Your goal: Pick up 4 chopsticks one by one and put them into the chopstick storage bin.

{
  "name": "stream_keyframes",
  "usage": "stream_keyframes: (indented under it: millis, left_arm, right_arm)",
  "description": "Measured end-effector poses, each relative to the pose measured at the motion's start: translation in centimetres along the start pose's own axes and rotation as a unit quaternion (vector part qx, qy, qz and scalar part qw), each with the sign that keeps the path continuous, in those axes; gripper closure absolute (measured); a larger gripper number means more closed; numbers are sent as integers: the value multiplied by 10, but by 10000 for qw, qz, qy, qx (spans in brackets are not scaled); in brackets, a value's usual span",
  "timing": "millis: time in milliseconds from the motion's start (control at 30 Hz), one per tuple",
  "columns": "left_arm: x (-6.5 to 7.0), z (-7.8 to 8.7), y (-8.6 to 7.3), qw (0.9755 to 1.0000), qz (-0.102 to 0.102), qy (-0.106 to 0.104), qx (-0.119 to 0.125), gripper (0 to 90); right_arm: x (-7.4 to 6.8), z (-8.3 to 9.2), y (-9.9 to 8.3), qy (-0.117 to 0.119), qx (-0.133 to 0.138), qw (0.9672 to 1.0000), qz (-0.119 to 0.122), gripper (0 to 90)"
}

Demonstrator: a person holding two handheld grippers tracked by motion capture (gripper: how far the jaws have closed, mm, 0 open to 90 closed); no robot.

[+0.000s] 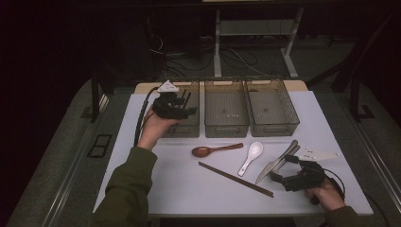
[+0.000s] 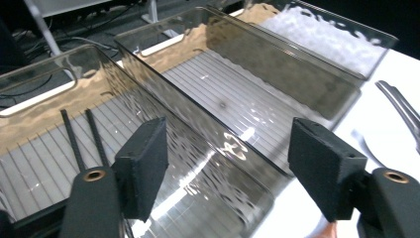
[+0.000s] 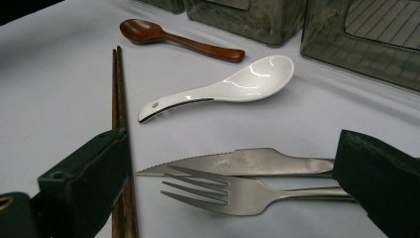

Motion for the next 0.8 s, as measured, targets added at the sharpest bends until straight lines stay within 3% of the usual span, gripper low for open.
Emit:
stream_keyframes:
  millis: [200,500,800]
  left_arm:
    - [18,13,-15,9999,-137,-61,4,251]
    - [45,25,-49,9998,-81,-117,113,195]
    - [63,35,-75,9996,-79,-196,176,147]
  right_arm:
    - [0,0,0,-2,-1,10000,-22,16]
    - [0,0,0,-13,4,10000,8,16]
    - [0,0,0,-28,-4,10000,-13,16]
Point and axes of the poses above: each handheld gripper's, and its own axes: z roughly backward along the jaws, y roughly out of its top, x roughly to its right, the point moved 2 cm from there along -z, roughly forward along the jaws, and after that the axes turned 11 degrees about -z, right-handed, at the moved point
